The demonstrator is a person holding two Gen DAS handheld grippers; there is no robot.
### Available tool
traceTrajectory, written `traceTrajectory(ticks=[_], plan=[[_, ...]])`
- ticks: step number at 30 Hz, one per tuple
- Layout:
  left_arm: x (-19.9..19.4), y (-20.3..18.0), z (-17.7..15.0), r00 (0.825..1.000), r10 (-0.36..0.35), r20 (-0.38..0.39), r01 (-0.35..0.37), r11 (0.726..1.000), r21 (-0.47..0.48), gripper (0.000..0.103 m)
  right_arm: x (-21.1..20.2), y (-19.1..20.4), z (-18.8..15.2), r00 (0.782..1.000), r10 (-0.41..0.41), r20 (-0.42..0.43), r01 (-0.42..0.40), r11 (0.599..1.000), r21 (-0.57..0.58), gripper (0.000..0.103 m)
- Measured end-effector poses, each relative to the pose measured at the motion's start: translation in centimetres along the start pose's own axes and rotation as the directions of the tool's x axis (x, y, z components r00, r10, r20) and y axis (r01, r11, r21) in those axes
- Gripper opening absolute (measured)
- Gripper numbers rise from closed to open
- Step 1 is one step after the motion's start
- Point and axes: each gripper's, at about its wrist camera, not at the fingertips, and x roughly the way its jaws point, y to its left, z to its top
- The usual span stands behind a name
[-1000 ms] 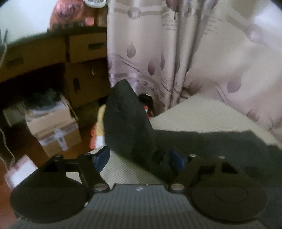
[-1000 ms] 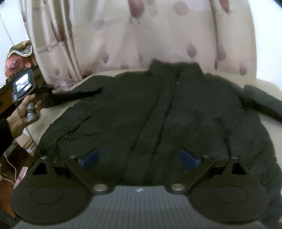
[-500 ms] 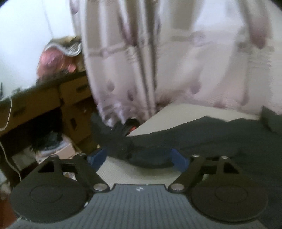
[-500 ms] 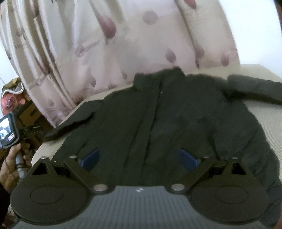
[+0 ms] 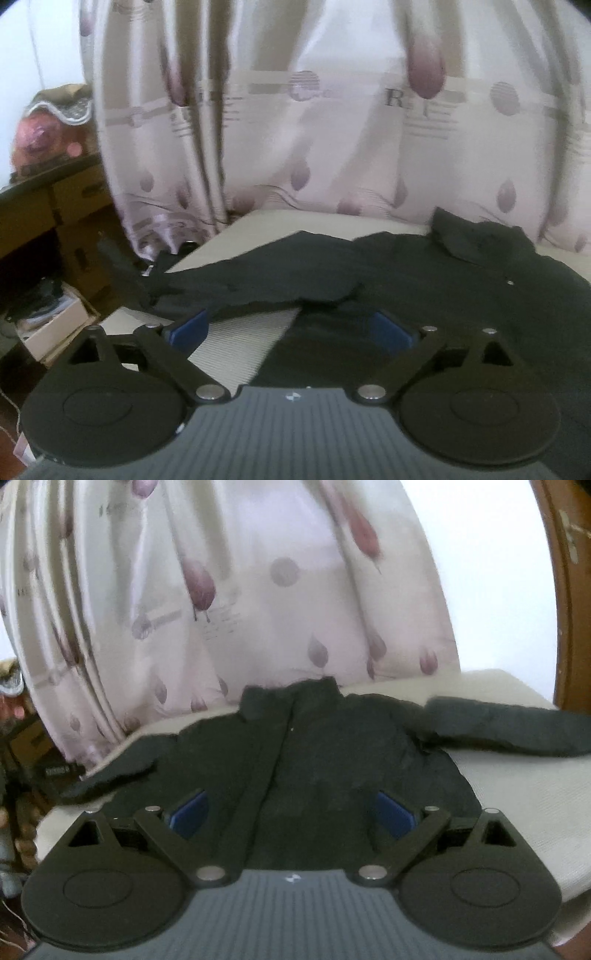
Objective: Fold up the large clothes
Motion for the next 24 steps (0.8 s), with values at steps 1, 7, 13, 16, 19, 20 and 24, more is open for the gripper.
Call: traceTrajectory(ticks=[1,7,13,16,19,20,24], plan=[[-0.2,-0.4,-0.1,1.0,-0.005,-0.001,0.005,1.0,0.008,0.095,-0.2,-0.9,0.0,1.0,0.0,0.026,0.0,0.999,0.034,0.098],[-0.1,-3.7,0.1,1.0,-0.01,0.0,0.01,1.0,0.029,0.098,0.3,-5.4,0.0,0.995,-0.07,0.074,0.06,0.99,0.127,0.098],[0.4,-6.0,0.2,0.999,-0.026,-0.021,0.026,0.998,0.048,0.099,1.7,-9.7,0.3,0.996,-0.081,0.032,0.074,0.982,0.177,0.098],[0.9,-7.2,0.4,0.999,-0.027,-0.032,0.029,0.998,0.064,0.099,2.6,-12.4,0.7,0.996,-0.085,-0.021,0.087,0.969,0.23,0.098],[1.3,-8.2,0.4,0.998,-0.036,-0.042,0.039,0.997,0.073,0.099,3.2,-16.0,1.0,0.999,-0.04,-0.004,0.039,0.936,0.349,0.098],[1.4,-8.4,0.4,0.998,-0.044,-0.043,0.047,0.996,0.071,0.099,3.5,-17.5,1.1,1.0,-0.031,0.001,0.028,0.915,0.403,0.098],[1.4,-8.7,0.3,0.993,-0.111,-0.042,0.113,0.993,0.036,0.099,4.8,-23.9,1.2,0.999,-0.014,0.038,-0.013,0.78,0.625,0.097]])
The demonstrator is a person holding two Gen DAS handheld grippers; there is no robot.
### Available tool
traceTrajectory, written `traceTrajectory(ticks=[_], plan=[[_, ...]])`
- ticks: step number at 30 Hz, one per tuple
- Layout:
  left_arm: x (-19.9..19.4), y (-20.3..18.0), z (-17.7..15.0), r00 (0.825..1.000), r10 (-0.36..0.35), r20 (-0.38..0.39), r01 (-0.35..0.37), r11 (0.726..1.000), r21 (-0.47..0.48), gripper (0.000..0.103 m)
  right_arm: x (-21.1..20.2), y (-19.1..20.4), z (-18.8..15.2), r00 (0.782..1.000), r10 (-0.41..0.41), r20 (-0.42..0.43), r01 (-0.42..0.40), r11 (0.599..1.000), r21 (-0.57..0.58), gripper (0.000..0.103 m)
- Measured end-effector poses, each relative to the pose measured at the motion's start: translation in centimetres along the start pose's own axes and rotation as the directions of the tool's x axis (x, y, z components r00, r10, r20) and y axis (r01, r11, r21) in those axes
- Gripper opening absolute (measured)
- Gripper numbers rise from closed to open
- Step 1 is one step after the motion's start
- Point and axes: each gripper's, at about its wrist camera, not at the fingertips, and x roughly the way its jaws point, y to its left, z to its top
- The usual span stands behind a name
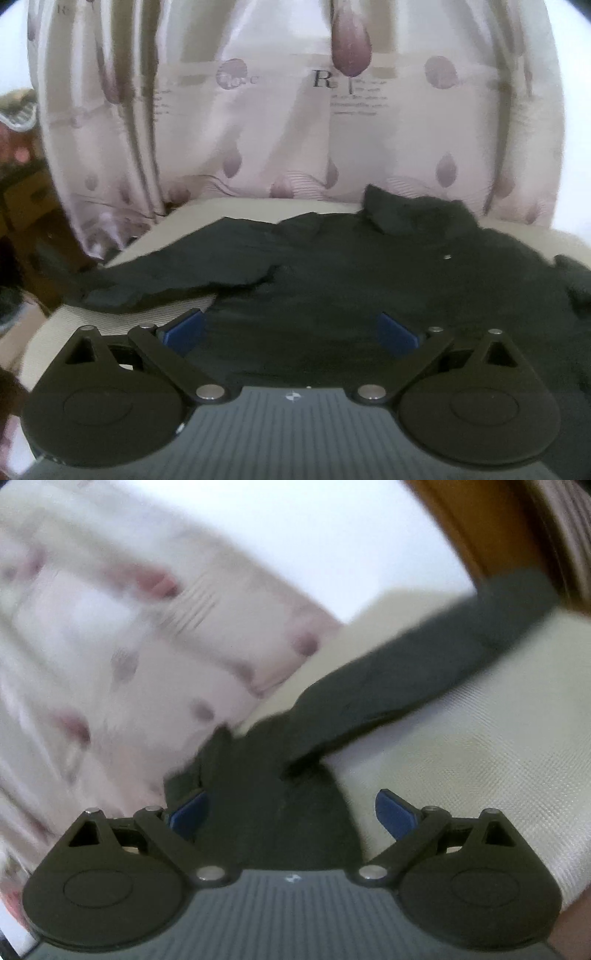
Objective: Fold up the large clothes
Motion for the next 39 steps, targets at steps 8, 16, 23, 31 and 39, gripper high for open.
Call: traceTrajectory(ticks=[8,16,23,31,39], plan=[[0.3,-2.4,-0.7,0.999,-0.045,0.002,0.045,0.998,0.054,0.101,1.6,-7.3,6.5,0.989,-0.046,0.143,0.003,0.958,0.286,0.097],[2.1,-4.2,-1.0,0.998,-0.043,-0.037,0.045,0.997,0.069,0.101,3.4,-12.8,9.8,0.968,-0.143,0.205,0.041,0.901,0.433,0.093],[3.4,-4.7,-1.3,0.996,-0.031,-0.079,0.036,0.997,0.073,0.101,4.6,-12.9,11.0,0.941,-0.238,0.239,0.121,0.9,0.419,0.075],[4.3,-5.0,-1.4,0.997,0.002,-0.082,0.005,0.997,0.081,0.101,6.5,-13.8,13.8,0.934,-0.313,0.174,0.23,0.897,0.377,0.032],[4.7,-3.6,-1.5,0.993,0.027,-0.111,-0.021,0.998,0.061,0.101,6.2,-10.7,15.2,0.944,-0.234,0.234,0.184,0.959,0.217,0.004]])
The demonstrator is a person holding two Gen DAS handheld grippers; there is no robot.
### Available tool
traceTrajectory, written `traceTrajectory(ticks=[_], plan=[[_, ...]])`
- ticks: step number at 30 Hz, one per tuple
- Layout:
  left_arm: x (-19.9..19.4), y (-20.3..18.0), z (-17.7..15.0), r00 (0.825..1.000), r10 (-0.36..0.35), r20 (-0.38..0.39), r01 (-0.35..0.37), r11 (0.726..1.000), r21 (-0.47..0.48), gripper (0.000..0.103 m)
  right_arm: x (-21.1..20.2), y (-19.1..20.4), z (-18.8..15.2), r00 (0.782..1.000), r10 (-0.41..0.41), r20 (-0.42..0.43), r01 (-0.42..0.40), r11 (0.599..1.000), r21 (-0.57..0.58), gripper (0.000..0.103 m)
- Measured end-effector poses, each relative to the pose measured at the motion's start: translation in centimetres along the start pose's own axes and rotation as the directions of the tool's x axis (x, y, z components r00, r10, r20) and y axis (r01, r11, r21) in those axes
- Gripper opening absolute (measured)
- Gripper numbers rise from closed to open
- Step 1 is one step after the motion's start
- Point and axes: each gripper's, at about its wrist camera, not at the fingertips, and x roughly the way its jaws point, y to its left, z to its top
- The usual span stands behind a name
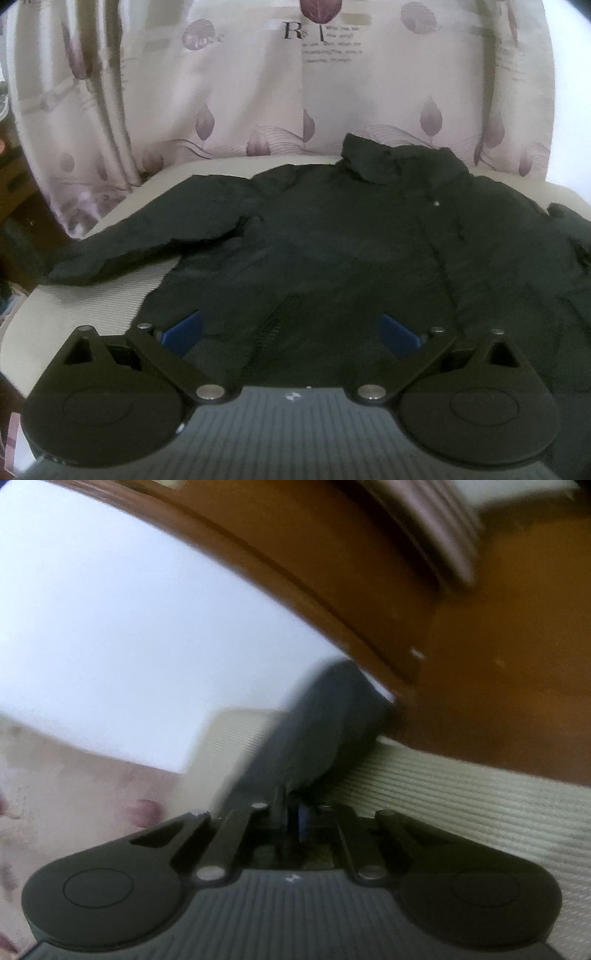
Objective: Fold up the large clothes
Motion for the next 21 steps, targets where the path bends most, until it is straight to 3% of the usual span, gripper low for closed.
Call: traceTrajectory(ticks=[3,6,10,12,14,17,21], plan=[[-0.6,0.9,-0.1,1.0,0.0,0.008,0.0,1.0,-0.018,0.101,-1.2,6.0,-0.6,0.99,0.144,-0.011,-0.144,0.986,-0.082,0.004],[-1.2,1.7,-0.2,1.0,0.002,0.016,-0.001,0.999,-0.044,0.101,-2.0,13.7,-2.5,0.956,0.287,-0.053,-0.292,0.942,-0.166,0.004],[-2.0,3.1,-0.5,1.0,-0.006,0.025,0.008,0.998,-0.069,0.101,-2.2,24.1,-8.1,0.87,0.466,-0.161,-0.492,0.843,-0.22,0.004],[-2.4,3.8,-0.6,0.999,0.001,0.037,0.002,0.997,-0.075,0.101,-2.0,28.6,-12.1,0.811,0.535,-0.236,-0.58,0.788,-0.207,0.003],[-2.8,4.6,-0.7,0.999,0.013,0.049,-0.009,0.997,-0.082,0.102,-1.4,32.6,-16.8,0.764,0.559,-0.321,-0.636,0.734,-0.237,0.003],[-3.2,6.3,-0.8,0.998,0.027,0.058,-0.021,0.994,-0.11,0.102,-0.1,36.3,-24.2,0.725,0.533,-0.435,-0.67,0.692,-0.269,0.004],[-3.2,8.7,-1.1,0.998,0.044,0.048,-0.036,0.987,-0.158,0.103,0.4,37.7,-33.7,0.717,0.428,-0.55,-0.668,0.645,-0.37,0.004]])
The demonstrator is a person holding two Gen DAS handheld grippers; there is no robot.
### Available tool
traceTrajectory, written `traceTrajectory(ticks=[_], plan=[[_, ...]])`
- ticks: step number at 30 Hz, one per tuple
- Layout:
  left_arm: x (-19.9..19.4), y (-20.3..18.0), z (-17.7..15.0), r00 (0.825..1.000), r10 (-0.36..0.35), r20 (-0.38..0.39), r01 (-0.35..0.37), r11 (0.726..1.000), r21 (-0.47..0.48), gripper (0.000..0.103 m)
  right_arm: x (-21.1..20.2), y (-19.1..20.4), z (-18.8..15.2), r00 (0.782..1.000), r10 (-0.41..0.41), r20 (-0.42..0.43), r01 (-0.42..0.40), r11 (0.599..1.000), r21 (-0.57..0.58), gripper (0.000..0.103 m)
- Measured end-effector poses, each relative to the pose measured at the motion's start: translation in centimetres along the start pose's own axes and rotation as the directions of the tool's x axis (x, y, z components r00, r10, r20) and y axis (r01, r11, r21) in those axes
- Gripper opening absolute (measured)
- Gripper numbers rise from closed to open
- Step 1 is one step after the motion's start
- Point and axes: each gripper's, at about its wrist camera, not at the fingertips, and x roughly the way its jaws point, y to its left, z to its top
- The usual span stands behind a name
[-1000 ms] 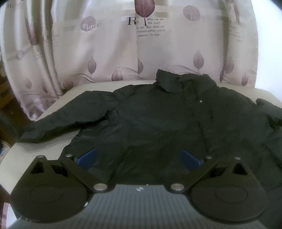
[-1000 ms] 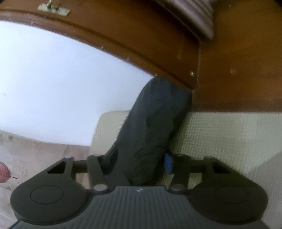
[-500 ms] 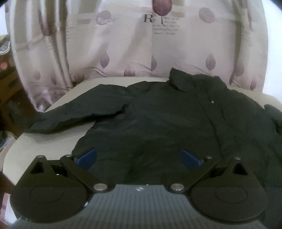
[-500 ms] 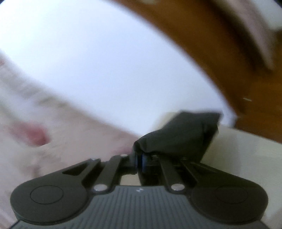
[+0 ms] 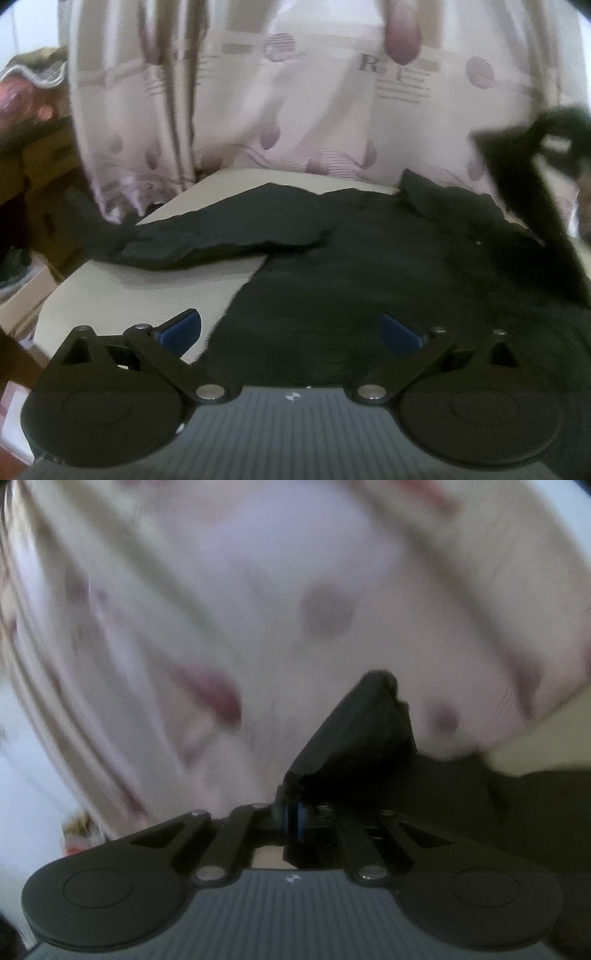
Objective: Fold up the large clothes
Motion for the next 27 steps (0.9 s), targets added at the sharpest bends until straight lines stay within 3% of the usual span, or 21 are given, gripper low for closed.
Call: traceTrajectory(ticks=[5,10,13,16,17,18,19,23,27], plan=[[0.6,2.1,-0.5,1.0,0.016,-0.026,-0.016,1.0,-0.027,0.103,5.2,2.1,-7.4,0.987,-0.068,-0.148,0.052,0.993,-0.11,0.004],[1.0,3.6,-0.7,0.999,0.023,-0.037,-0.026,0.998,-0.061,0.103,6.7,1.3,-10.2,0.958,-0.155,-0.241,0.091,0.962,-0.257,0.006],[1.2,4.6,-0.7,0.999,0.021,-0.044,-0.025,0.995,-0.094,0.103,7.4,1.6,-11.7,0.939,-0.209,-0.274,0.098,0.924,-0.369,0.01],[1.4,5.8,-0.5,0.998,0.015,-0.054,-0.023,0.989,-0.146,0.103,7.8,2.6,-13.4,0.91,-0.265,-0.319,0.069,0.856,-0.512,0.036],[1.4,6.2,-0.4,0.998,0.015,-0.053,-0.023,0.987,-0.16,0.103,7.6,3.0,-13.8,0.908,-0.267,-0.322,0.053,0.836,-0.546,0.054],[1.5,6.6,-0.2,0.999,0.017,-0.05,-0.025,0.986,-0.166,0.103,7.6,3.3,-14.0,0.91,-0.267,-0.316,0.041,0.818,-0.574,0.07],[1.7,7.1,-0.1,0.999,0.023,-0.048,-0.03,0.985,-0.17,0.103,7.1,3.7,-14.2,0.916,-0.27,-0.298,0.04,0.799,-0.6,0.074],[2.3,10.0,0.9,0.998,0.052,-0.03,-0.057,0.976,-0.208,0.103,3.1,5.3,-13.7,0.953,-0.204,-0.224,0.018,0.776,-0.63,0.075],[4.2,14.3,1.8,0.993,0.115,-0.035,-0.12,0.956,-0.267,0.102,-1.4,5.7,-14.6,0.968,-0.103,-0.228,-0.074,0.754,-0.653,0.079]])
